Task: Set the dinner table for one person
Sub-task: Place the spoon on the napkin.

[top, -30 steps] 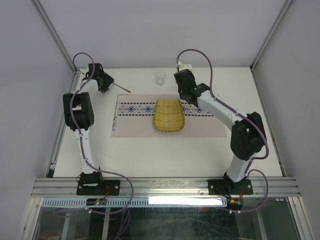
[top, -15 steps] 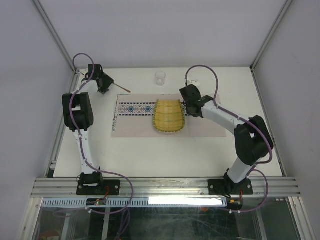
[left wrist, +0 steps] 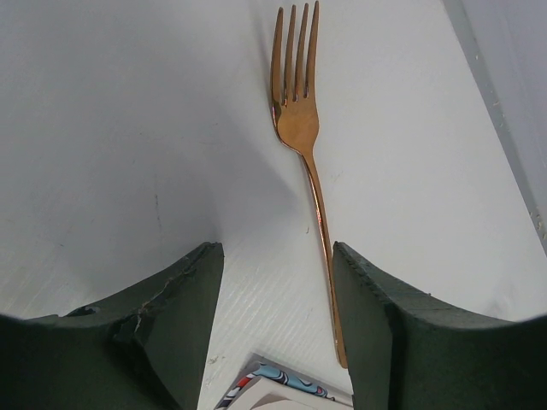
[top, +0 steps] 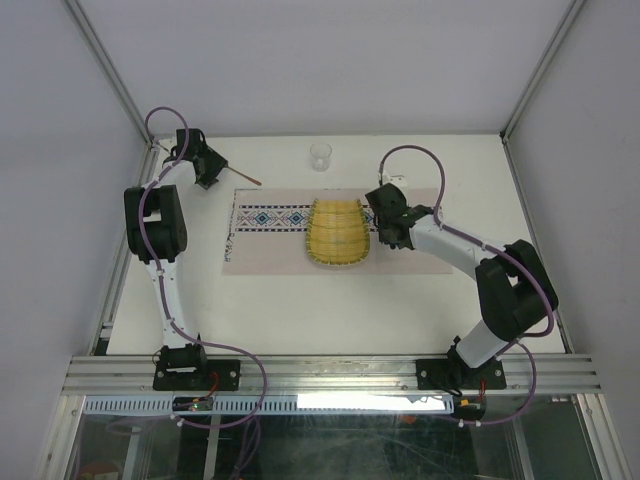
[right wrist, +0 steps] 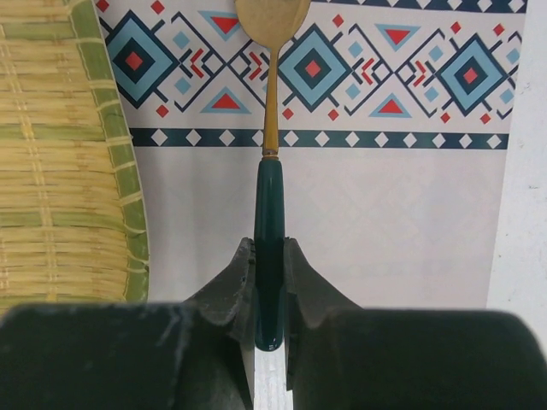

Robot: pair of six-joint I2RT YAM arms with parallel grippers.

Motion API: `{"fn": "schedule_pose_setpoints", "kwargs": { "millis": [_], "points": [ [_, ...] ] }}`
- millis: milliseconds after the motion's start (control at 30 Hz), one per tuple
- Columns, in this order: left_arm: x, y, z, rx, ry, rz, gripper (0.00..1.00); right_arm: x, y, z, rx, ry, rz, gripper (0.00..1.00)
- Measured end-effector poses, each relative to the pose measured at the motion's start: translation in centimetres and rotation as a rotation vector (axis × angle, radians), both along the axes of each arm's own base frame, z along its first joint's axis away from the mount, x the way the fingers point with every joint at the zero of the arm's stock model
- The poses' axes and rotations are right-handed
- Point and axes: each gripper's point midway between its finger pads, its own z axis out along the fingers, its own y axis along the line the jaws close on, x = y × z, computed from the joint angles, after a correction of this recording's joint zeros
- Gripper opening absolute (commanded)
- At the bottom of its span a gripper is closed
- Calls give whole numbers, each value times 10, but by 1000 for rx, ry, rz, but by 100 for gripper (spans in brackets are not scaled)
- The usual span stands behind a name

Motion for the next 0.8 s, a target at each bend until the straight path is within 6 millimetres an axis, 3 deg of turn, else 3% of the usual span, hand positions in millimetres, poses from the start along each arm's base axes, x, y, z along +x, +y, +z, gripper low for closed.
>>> {"fn": "schedule_pose_setpoints", "kwargs": {
  "millis": [800],
  "points": [
    [-1,0,0,0,1,0,56,-23,12,-23,33,54,22,0]
  ]
}}
